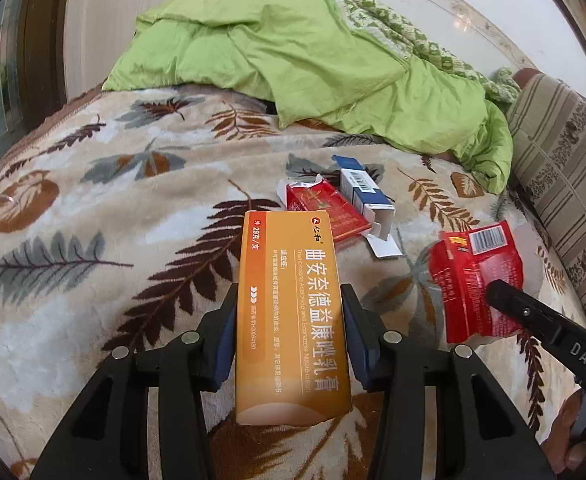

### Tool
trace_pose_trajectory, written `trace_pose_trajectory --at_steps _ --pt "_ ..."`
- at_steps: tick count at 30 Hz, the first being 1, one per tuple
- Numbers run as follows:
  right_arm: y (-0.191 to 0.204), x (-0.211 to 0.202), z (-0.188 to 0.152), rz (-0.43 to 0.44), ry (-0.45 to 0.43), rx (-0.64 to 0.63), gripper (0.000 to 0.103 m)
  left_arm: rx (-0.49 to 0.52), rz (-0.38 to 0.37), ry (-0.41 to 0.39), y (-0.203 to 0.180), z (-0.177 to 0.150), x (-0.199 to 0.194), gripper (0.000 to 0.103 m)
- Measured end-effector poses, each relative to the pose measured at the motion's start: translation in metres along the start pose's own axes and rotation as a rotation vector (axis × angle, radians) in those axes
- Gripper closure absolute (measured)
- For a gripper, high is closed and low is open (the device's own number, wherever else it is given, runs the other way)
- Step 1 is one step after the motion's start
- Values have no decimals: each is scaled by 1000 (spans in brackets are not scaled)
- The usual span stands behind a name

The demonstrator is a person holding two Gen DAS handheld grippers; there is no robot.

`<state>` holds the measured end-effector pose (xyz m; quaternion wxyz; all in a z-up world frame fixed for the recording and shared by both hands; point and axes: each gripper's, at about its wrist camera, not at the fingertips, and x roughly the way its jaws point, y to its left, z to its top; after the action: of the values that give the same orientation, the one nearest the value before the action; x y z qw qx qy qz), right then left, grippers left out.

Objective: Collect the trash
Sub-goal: 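Lift the orange box and red box above the bed with both tools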

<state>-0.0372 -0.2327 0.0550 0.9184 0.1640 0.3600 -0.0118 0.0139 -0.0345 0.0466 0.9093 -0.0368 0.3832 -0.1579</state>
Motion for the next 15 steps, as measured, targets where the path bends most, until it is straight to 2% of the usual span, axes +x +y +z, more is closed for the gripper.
trace_pose_trajectory --at_steps 15 --pt "10 -4 0 -8 -10 -33 96 33 4 -22 -4 0 -8 58"
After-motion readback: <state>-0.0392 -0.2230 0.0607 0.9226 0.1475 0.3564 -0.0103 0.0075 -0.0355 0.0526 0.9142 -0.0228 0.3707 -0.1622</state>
